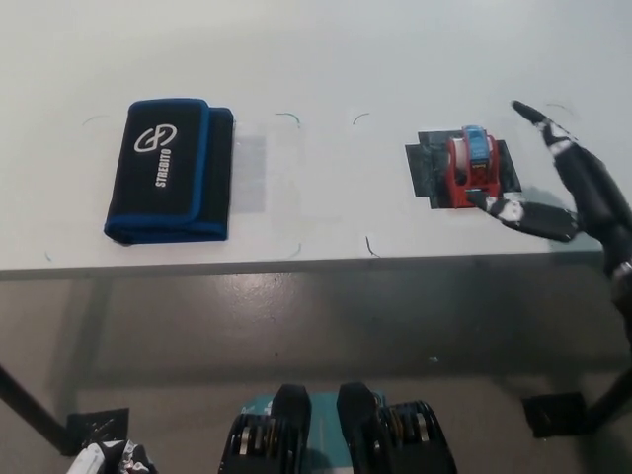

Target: Use the right hand to move the tape on the right hand side to the notebook on the left hand side

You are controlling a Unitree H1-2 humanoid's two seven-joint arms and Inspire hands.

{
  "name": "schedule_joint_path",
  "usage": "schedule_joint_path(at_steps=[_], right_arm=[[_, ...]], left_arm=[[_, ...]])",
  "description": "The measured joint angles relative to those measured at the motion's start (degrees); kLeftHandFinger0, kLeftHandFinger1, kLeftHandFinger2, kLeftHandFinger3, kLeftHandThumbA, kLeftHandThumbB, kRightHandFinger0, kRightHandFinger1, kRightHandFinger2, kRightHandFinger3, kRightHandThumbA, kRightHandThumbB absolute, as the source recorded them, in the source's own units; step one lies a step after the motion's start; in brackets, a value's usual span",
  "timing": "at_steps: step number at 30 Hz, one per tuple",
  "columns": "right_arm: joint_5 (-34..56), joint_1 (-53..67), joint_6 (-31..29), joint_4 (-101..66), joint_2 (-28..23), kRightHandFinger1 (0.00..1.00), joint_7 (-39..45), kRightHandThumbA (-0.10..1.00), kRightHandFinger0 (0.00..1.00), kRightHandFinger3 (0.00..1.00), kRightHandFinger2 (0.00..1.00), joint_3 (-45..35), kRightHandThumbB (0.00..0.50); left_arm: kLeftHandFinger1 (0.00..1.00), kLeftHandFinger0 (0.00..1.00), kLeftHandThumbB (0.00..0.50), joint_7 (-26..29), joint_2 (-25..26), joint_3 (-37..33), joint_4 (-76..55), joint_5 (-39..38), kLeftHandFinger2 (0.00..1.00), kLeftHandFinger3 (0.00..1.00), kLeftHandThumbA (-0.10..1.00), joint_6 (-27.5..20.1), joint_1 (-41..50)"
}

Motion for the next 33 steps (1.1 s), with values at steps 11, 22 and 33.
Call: schedule_joint_path(at_steps=[11, 22, 33], right_arm=[[1.21, -15.21, -0.28, 29.03, 1.1, 1.0, 5.13, 0.86, 1.0, 1.0, 1.0, 4.78, 0.5], [0.9, -20.12, -1.31, 35.45, 1.08, 1.0, 6.6, 0.9, 1.0, 1.0, 1.0, 8.09, 0.5], [1.29, -20.38, -1.61, 37.3, 0.41, 1.0, 7.2, 0.85, 1.0, 1.0, 1.0, 8.16, 0.5]], left_arm=[[0.2, 0.23, 0.02, 0.01, -0.04, 0.11, 0.01, 0.25, 0.23, 0.4, 0.28, -0.4, -0.03], [0.22, 0.25, 0.018, 0.01, -0.24, 0.27, 0.03, 0.23, 0.26, 0.42, 0.27, -0.84, 0.83], [0.21, 0.25, 0.019, 0.02, -0.67, 0.79, 0.02, 0.21, 0.25, 0.41, 0.24, -0.84, 1.15]])
